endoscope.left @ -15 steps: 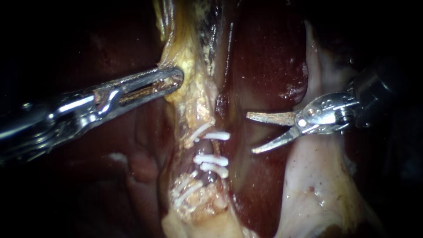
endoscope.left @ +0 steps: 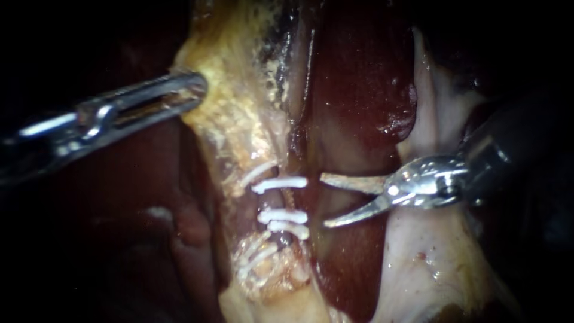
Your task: Go to the cutting position right tube
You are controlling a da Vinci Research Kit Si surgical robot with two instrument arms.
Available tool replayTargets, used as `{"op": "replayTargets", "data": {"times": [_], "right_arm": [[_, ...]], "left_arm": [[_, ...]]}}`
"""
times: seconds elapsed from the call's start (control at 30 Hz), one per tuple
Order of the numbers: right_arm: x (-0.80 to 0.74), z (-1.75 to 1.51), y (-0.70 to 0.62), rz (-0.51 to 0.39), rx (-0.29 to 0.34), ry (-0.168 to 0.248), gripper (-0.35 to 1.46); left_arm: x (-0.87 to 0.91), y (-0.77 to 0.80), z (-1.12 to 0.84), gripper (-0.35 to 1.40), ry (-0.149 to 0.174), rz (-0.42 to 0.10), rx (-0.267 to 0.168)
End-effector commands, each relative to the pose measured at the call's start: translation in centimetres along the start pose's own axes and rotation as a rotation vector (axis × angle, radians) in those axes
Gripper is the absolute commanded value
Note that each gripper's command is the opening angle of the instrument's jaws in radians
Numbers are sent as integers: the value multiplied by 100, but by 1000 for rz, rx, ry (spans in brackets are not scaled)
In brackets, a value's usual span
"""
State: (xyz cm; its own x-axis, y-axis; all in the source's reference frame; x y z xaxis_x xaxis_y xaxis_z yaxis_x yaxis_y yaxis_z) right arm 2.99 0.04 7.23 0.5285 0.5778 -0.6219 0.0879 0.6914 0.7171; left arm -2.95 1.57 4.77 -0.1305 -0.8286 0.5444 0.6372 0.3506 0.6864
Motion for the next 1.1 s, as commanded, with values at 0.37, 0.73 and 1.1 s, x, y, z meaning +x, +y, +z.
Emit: {"op": "replayTargets", "data": {"times": [0.37,0.73,1.1], "right_arm": [[-3,24,15,111,43,-39,142],[7,41,25,123,78,-27,142],[9,58,35,131,91,-32,141]], "left_arm": [[-10,-9,-14,-35,-24,12,1],[-10,-8,-14,-35,-24,12,2],[-9,-8,-14,-35,-24,12,1]]}}
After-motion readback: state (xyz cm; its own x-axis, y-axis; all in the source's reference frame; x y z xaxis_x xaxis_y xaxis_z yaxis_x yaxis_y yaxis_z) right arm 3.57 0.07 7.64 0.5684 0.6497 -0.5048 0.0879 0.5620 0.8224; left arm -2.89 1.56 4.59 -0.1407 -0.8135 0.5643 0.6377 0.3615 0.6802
